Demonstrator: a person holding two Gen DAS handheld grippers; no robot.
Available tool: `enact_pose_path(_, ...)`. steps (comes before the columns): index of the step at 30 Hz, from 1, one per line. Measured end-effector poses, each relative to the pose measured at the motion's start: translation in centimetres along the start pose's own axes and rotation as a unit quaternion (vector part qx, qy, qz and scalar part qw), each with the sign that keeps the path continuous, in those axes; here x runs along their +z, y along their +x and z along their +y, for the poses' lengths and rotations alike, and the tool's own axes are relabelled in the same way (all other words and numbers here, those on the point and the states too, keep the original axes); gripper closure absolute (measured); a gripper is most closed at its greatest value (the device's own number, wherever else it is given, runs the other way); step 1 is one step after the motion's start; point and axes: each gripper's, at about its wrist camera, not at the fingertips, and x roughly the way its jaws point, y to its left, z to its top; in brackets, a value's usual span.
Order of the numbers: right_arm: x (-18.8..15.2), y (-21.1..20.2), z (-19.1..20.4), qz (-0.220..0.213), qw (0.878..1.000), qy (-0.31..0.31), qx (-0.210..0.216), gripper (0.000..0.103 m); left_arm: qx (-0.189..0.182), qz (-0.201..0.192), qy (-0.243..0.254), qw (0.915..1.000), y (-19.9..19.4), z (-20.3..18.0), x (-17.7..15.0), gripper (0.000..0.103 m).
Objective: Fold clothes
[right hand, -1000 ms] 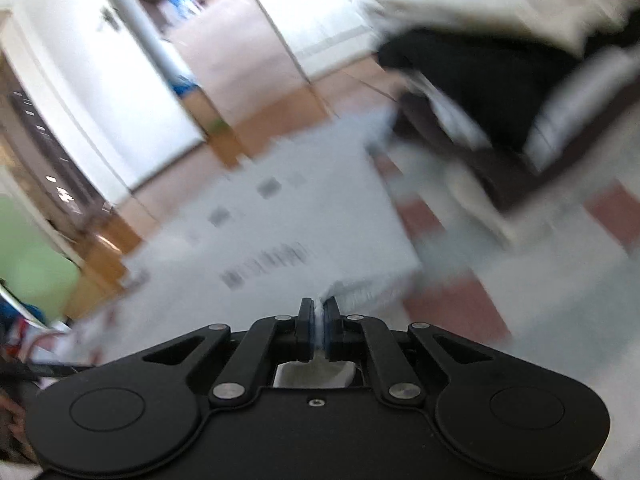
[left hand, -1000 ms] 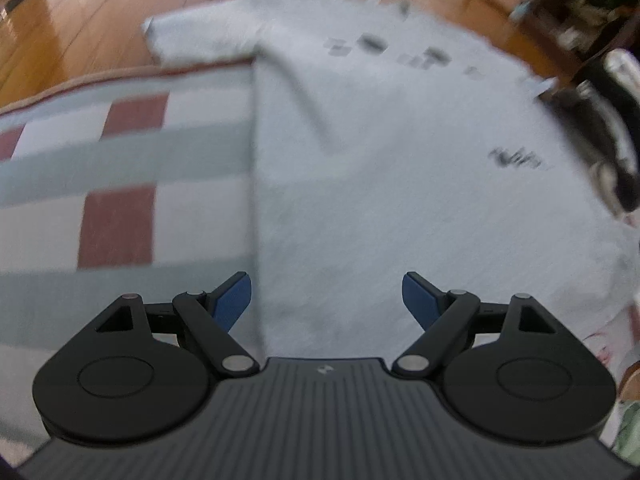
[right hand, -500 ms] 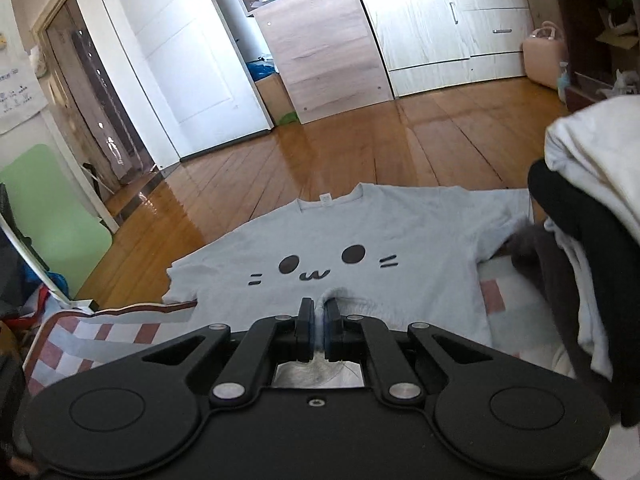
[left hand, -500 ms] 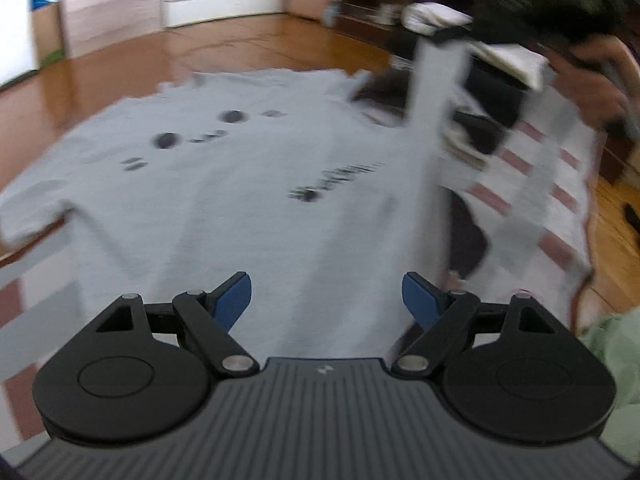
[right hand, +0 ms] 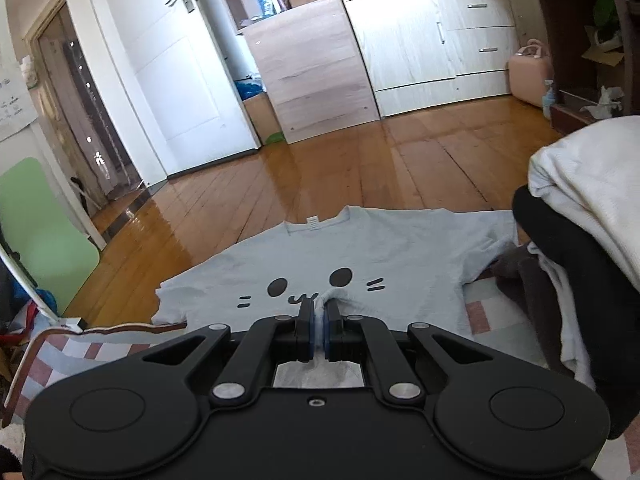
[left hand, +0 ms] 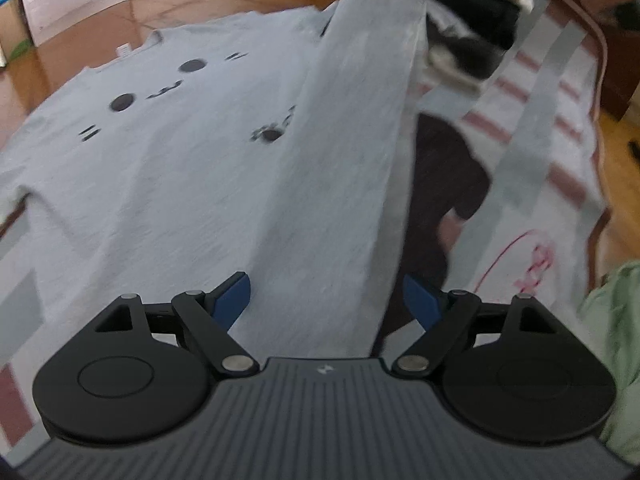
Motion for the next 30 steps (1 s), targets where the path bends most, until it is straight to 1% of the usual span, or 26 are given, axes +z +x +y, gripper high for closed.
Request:
enact_pose_path(1, 0.0, 0.0, -0.2, -0.001, 1.0, 0.001, -0.003, 0.096, 0.01, 0.006, 0.002, 0.9999, -0.1, 0.2, -0.4, 0.019)
enact_pose_path(3, 0.1, 0.1, -0.4, -0.002, 1.0, -0.004, -0.017, 0.096, 0.051, 0.023, -0.014, 0.9983, -0.5, 1.6, -1.2, 0.019)
enact_pose_path(5, 0.0, 0.7, -0.4, 0.003, 0.999, -0.018, -0.044, 0.096, 0.094, 0.039, -0.033, 0.9942, -0.9, 3.1, -2.0, 0.02)
enact_pose_path(7, -0.2, 1.5, -0.7, 0.011, 0.997, -0.032, -0.074, 0.096, 0.137, 0.055, -0.051, 0.9877, -1.3, 4.6, -2.9, 0.02)
enact_pose_path(10, -0.8, 3.0, -1.6, 0.021, 0.994, -0.037, -0.103, 0.096, 0.201, 0.079, -0.079, 0.9733, -1.9, 6.9, -4.1, 0.023)
enact_pose_path(11, -1.0, 3.6, -2.1, 0.026, 0.993, -0.036, -0.111, 0.096, 0.202, 0.068, -0.104, 0.9715, -2.5, 7.9, -4.3, 0.024)
enact_pose_path(12, -1.2, 4.2, -2.5, 0.03, 0.992, -0.034, -0.119, 0.096, 0.2, 0.049, -0.132, 0.9696, -3.4, 8.9, -4.3, 0.027)
enact_pose_path(13, -1.4, 4.8, -3.0, 0.033, 0.991, -0.031, -0.125, 0.096, 0.201, 0.032, -0.146, 0.9681, -4.0, 9.5, -4.3, 0.029)
enact_pose_path(15, -1.7, 6.1, -4.0, 0.039, 0.99, -0.024, -0.136, 0.096, 0.217, 0.004, -0.155, 0.9637, -4.9, 10.3, -4.3, 0.035)
enact_pose_path(18, -2.1, 8.1, -5.6, 0.055, 0.989, -0.002, -0.139, 0.096, 0.234, -0.015, -0.168, 0.9574, -5.0, 11.3, -4.2, 0.035)
enact_pose_path(21, -2.4, 9.9, -7.3, 0.081, 0.988, 0.031, -0.131, 0.094, 0.224, 0.001, -0.188, 0.9564, -3.7, 11.9, -4.1, 0.033)
enact_pose_path(23, -2.5, 9.4, -7.9, 0.072, 0.988, 0.052, -0.126, 0.085, 0.218, 0.015, -0.199, 0.9553, -2.9, 12.2, -4.3, 0.033)
enact_pose_path(24, -2.5, 9.0, -8.1, 0.064, 0.989, 0.057, -0.121, 0.083, 0.222, 0.02, -0.198, 0.9547, -2.7, 12.2, -4.3, 0.033)
enact_pose_path(26, -2.8, 7.8, -8.2, 0.053, 0.991, 0.045, -0.112, 0.082, 0.226, 0.012, -0.198, 0.9538, -3.0, 12.0, -4.3, 0.033)
enact_pose_path(28, -3.3, 7.0, -8.0, 0.05, 0.993, 0.02, -0.109, 0.082, 0.232, -0.006, -0.201, 0.9516, -3.7, 11.9, -4.2, 0.032)
enact_pose_path(30, -4.2, 6.8, -7.6, 0.06, 0.993, -0.014, -0.103, 0.082, 0.236, -0.03, -0.199, 0.9507, -4.4, 12.1, -3.8, 0.032)
